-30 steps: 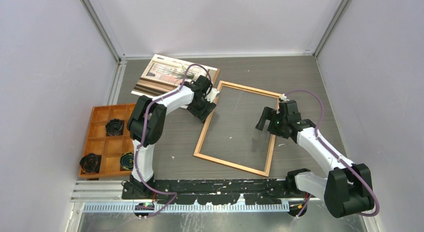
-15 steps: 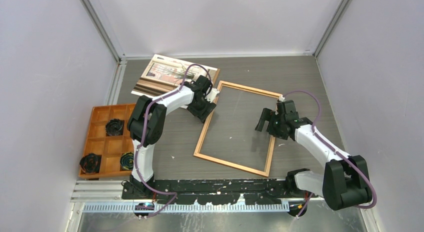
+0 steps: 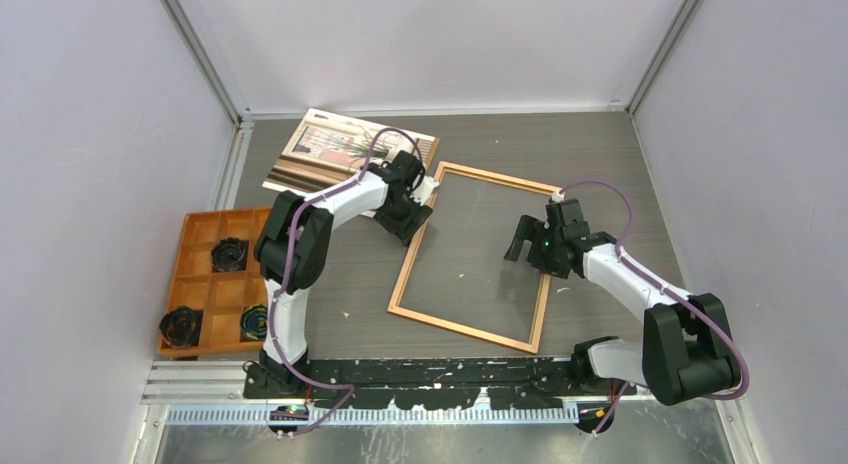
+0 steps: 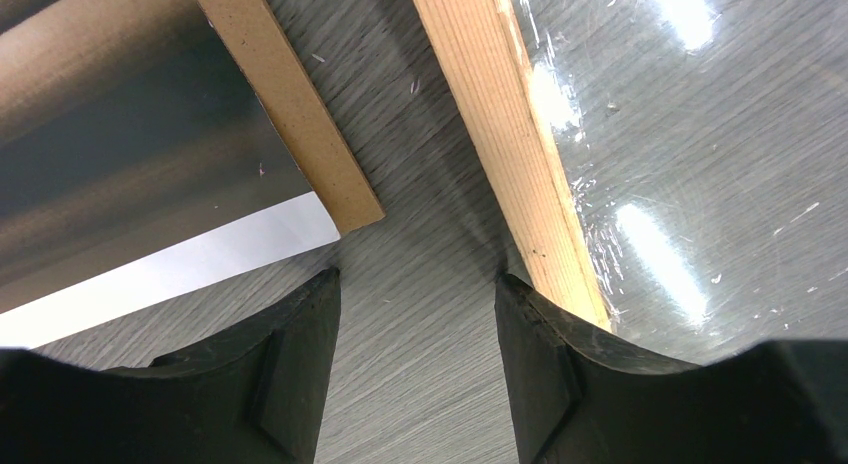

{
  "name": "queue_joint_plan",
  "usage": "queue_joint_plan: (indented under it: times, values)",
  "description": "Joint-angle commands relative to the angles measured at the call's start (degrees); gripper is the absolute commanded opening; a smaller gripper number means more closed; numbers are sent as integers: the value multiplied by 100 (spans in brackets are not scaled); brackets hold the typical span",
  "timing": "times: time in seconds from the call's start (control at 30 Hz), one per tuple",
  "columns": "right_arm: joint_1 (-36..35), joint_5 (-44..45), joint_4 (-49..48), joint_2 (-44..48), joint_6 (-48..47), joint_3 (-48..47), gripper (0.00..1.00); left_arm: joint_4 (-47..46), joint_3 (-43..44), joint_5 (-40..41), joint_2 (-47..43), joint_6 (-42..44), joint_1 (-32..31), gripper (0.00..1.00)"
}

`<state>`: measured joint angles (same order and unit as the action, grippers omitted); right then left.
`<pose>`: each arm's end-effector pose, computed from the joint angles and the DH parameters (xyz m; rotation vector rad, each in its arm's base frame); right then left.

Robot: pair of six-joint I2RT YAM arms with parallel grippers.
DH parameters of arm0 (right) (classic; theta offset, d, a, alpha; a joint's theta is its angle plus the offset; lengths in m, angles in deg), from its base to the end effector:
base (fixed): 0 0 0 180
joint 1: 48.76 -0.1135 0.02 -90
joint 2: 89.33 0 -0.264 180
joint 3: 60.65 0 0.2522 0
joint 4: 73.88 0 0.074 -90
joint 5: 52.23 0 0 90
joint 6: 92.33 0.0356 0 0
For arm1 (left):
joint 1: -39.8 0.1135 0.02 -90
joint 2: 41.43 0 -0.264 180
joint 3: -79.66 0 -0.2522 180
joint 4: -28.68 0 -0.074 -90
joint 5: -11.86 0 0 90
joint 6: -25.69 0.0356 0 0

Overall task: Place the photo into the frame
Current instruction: Place the photo frame item in the photo frame.

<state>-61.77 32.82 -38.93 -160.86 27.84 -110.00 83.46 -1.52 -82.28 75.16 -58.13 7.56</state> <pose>0.2227 0.0546 0.1767 0.3568 2.5880 0.3885 0.3464 -0.2215 0.1681 0.9541 2.6903 -0.1993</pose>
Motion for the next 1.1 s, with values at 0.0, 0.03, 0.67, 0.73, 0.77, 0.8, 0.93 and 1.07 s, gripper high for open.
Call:
queue_joint_plan:
  times: [0.0,0.03,0.67,0.73,0.77,0.8,0.93,1.07]
  values:
    - [-8,266,40,50,41,-161,100,233,-59,-368,166,-98,-54,60]
    - [-1,279,57,64,41,-178,100,233,-59,-364,170,-92,-57,59]
    - [1161,190,-354,-1327,-113,-1652,99,324,-102,-616,-123,-106,-68,60]
    - [1214,119,-383,-1513,-106,-1803,97,304,-61,-611,-55,-146,-90,60]
    - [1223,79,-395,-1597,-91,-1856,96,294,-31,-604,-13,-154,-113,60]
    - [1222,64,-419,-1653,-72,-1901,96,300,2,-593,27,-149,-127,60]
    - [1223,150,-425,-1659,5,-1994,92,326,156,-611,157,-169,-267,60]
    - [1223,174,-544,-1360,263,-1964,91,493,368,-718,166,-145,-372,60]
